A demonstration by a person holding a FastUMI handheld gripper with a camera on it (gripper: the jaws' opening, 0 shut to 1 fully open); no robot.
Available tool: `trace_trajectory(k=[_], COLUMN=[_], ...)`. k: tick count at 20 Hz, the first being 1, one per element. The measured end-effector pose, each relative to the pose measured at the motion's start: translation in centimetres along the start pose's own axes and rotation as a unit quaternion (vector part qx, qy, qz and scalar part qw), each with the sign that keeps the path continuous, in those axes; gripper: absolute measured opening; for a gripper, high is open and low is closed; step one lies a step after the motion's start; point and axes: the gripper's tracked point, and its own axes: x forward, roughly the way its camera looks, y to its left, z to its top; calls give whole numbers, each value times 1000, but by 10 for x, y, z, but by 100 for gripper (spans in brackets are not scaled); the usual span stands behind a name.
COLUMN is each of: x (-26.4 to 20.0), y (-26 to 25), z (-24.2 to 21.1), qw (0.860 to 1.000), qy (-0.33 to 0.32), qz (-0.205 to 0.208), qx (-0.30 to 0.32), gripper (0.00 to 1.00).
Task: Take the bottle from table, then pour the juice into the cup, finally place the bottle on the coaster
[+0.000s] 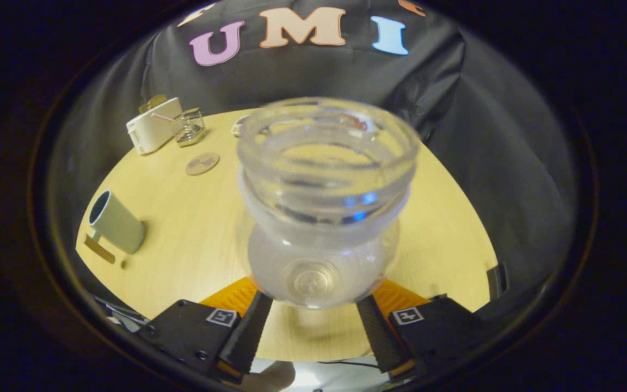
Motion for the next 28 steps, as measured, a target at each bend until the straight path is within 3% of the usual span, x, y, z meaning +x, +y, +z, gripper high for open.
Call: trace_trajectory(k=[4,14,28], x=[4,0,-13], y=[1,-5,16], z=[-2,2,67], qw=[1000,999,989], qy=[9,-4,-53], qz=[-8,-50,-113], qx=[10,2,-76], gripper=[80,66,66])
